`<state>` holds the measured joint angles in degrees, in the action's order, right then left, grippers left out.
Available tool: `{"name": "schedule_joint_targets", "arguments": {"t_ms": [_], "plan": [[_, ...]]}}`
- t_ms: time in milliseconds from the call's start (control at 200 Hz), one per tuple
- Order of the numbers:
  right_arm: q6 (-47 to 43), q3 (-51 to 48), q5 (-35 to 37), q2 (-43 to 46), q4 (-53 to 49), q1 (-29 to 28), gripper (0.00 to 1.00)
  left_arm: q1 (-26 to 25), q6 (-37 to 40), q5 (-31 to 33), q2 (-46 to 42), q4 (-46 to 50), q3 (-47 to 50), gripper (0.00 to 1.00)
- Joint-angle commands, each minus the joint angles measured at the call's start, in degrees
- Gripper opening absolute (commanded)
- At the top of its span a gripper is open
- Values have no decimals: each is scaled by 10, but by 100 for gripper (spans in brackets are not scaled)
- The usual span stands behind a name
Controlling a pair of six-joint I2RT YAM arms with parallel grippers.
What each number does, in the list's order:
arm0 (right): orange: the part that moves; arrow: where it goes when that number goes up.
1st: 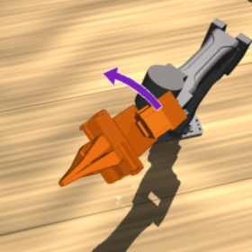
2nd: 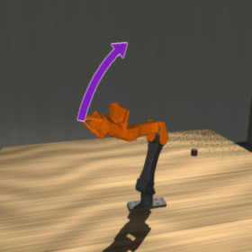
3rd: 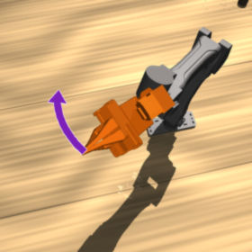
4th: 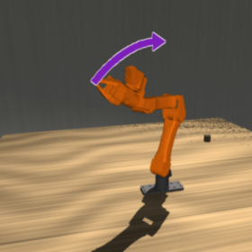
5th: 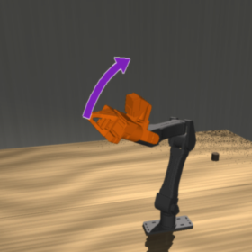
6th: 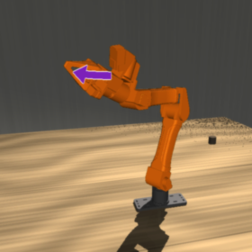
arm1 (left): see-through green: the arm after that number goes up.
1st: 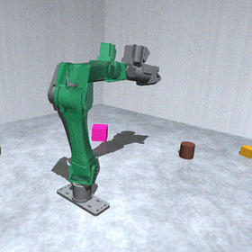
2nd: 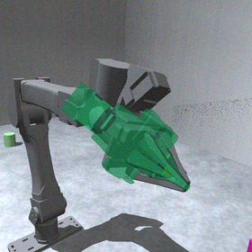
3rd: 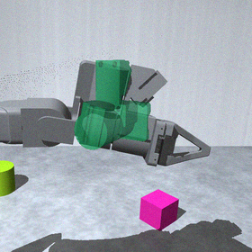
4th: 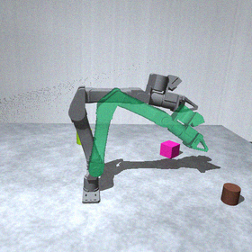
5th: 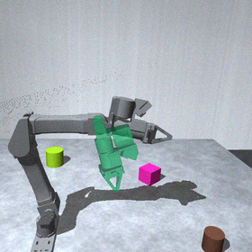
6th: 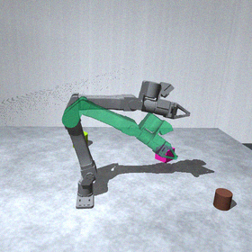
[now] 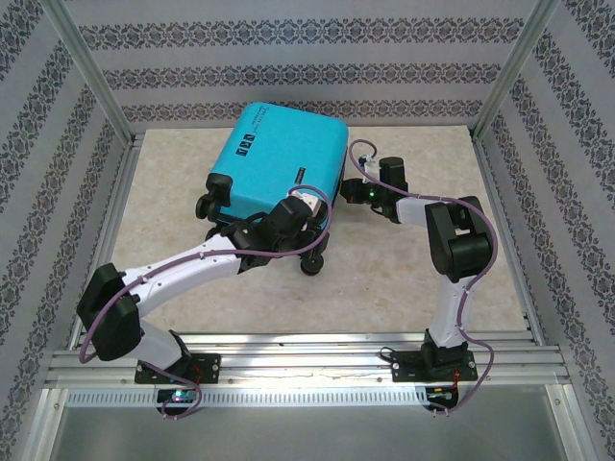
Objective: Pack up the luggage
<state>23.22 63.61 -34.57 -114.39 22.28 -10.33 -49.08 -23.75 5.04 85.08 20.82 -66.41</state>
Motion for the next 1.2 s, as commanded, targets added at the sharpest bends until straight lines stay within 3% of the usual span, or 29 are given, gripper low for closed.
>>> {"name": "schedule_joint_targets", "arguments": {"t_ms": [0,130,250,400,769,1194], "plan": [[8,-6,30,6,-35,14,0,-7,-9,29,19,0,-21,62],[5,-7,30,7,-35,12,0,-7,-8,63,35,16,-29,52],[5,-3,38,5,-40,13,0,-7,-2,96,32,17,-25,32],[26,7,41,3,-57,18,0,-6,37,99,12,16,-13,16],[8,6,72,47,-164,24,0,-1,145,75,-88,-7,74,10],[-20,-58,21,107,-169,33,0,34,178,11,-268,-206,298,8]]}}
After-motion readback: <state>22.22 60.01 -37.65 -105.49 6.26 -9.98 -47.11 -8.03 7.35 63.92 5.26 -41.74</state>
